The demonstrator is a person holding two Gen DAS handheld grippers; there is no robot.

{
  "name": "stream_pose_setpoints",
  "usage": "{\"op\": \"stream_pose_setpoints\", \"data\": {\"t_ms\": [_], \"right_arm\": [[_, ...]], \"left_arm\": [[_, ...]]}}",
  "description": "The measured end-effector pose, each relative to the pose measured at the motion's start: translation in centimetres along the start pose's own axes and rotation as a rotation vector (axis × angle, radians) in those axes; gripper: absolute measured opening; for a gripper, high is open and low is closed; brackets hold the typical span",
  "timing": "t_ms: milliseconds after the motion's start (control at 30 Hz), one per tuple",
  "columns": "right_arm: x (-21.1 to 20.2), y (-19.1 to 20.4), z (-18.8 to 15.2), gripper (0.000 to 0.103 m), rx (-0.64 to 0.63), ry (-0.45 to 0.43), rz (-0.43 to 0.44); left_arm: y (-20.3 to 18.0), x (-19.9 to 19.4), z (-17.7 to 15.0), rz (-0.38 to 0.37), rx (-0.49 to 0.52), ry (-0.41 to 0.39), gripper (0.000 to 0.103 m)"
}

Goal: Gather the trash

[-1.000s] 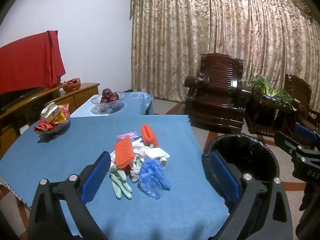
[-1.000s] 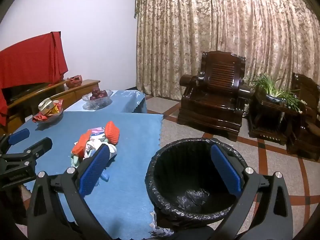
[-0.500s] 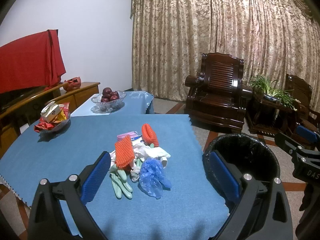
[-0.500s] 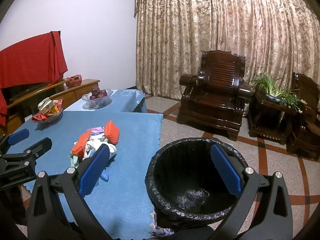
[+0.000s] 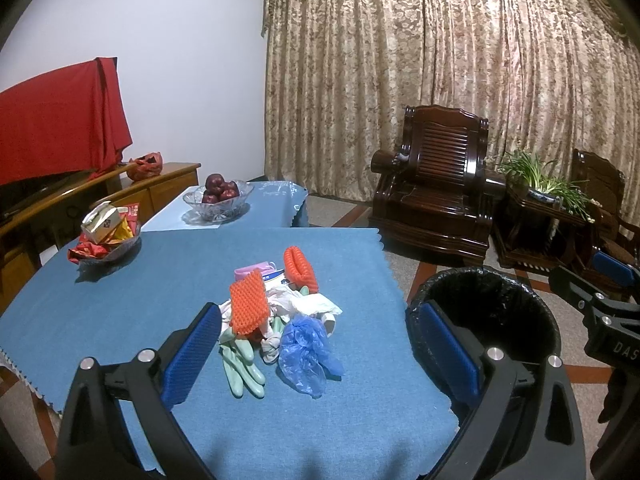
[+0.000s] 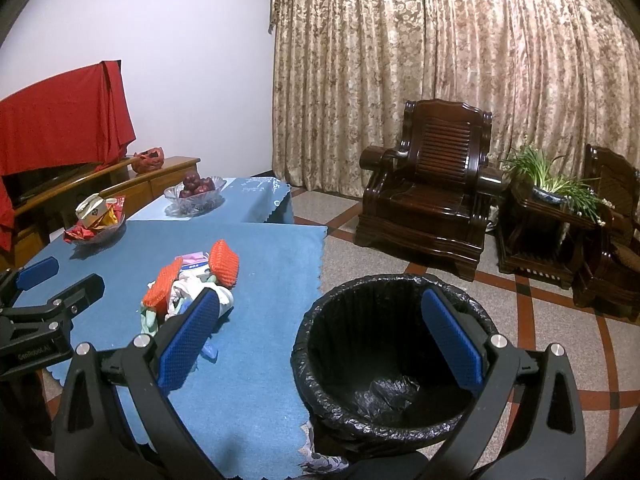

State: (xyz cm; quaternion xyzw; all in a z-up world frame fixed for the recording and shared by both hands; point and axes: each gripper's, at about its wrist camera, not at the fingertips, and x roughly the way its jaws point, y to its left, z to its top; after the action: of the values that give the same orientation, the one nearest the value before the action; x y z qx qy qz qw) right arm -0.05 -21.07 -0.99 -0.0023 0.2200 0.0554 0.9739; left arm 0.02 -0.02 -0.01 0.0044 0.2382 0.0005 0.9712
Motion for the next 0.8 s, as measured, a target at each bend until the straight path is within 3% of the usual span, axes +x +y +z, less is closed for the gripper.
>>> {"op": "stream_pose_setpoints", "data": {"t_ms": [800], "right_arm": [[0.68,-0.23,-0.63,0.098,0.0,0.005,-0.001]], "left_arm": [[0.01,0.02,0.01,-0.001,-0.002,0.002,0.097]]}}
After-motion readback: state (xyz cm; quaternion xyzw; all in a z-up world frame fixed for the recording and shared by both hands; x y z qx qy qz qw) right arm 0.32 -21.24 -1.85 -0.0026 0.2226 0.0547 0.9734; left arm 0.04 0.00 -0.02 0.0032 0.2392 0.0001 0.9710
